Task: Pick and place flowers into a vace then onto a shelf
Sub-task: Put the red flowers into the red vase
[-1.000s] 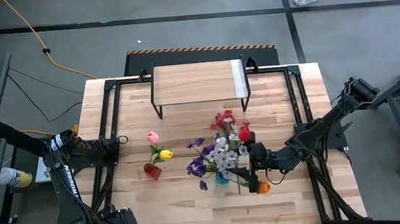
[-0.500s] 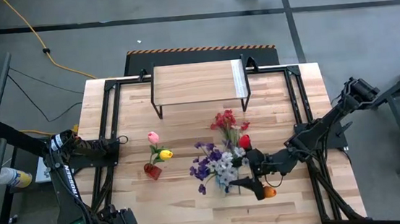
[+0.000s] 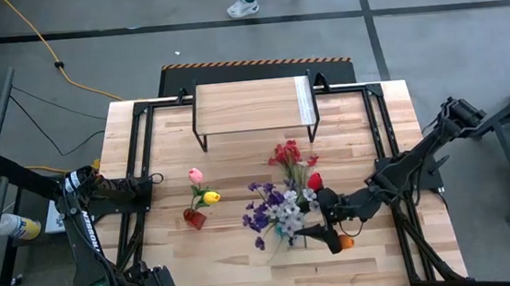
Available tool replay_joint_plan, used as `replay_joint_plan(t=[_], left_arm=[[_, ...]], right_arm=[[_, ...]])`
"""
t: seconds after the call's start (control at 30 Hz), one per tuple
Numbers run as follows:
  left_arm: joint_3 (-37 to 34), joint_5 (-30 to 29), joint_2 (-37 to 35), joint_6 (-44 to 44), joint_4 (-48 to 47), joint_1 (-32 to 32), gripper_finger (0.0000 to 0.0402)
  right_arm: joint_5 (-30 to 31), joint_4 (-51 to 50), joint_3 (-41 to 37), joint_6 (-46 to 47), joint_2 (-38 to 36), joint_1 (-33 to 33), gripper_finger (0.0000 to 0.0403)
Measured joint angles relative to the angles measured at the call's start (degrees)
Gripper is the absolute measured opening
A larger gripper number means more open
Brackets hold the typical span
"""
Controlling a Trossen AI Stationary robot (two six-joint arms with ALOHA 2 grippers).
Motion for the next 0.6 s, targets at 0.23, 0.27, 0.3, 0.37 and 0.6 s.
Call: replay_joint_plan(t=[0.23, 0.27, 0.3, 0.37, 0.6], left_arm=[[0.00, -0.05, 0.00, 0.00, -0.01, 0.00, 0.0385], [0.00, -0.07, 0.00, 0.01, -0.02, -0.01, 0.0386], [0.00, -0.07, 0.00, 0.00, -0.02, 0.00, 0.0385], [0.00, -0.09, 0.00, 0.00, -0.02, 0.00, 0.0386], [0.00, -0.14, 0.00, 0.00, -0.02, 0.00, 0.0385]], right_arm=[[0.14, -3.62, 0.00, 0.18, -3.05, -0.33, 0.0255], [-0.25, -4.49, 0.00, 0.89, -3.30, -0.41, 0.0254], [-0.74, -5.45, 0.00, 1.80, -3.58, -0.56, 0.0254], [-2.32, -7.24, 0.00, 3.76, -3.95, -1.11, 0.0254], [-9.54, -9.25, 0.00, 7.64, -4.33, -2.99, 0.0254]])
